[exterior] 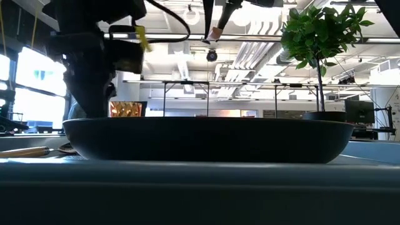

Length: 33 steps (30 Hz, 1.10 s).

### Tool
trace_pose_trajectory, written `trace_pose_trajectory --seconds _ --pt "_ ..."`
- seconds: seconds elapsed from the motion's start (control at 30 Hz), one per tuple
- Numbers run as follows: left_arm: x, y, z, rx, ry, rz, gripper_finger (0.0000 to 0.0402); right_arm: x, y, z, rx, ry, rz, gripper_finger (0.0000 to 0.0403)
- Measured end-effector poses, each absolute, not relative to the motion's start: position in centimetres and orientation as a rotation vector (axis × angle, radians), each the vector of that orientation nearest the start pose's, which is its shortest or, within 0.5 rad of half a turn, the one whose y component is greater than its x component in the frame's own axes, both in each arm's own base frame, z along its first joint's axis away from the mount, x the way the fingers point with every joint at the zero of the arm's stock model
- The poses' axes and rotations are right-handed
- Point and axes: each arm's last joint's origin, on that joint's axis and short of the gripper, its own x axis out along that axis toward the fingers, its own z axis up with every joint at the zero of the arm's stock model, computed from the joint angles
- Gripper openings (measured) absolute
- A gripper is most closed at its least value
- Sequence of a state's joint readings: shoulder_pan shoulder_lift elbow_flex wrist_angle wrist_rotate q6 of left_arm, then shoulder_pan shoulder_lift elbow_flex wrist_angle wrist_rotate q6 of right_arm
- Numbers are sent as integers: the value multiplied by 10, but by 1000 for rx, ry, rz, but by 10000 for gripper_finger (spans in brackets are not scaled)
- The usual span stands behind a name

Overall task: Pick and place plate/cup/fork/spoon on tray
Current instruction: Put the brown fork on the blue serving tray to the left of the black plate

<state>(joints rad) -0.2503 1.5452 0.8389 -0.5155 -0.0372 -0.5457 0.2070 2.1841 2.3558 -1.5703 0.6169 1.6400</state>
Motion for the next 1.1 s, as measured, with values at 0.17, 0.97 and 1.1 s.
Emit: trace_pose_trajectory --seconds 0.17,0.97,1.1 --pt "268 -67 161 -306 1198 140 101 413 70 330 829 643 -1197 35" --pt "273 -68 163 -264 1139 112 101 414 70 330 830 640 -1196 35" --pt "275 -68 158 -252 1146 127 101 414 70 330 831 640 -1196 35"
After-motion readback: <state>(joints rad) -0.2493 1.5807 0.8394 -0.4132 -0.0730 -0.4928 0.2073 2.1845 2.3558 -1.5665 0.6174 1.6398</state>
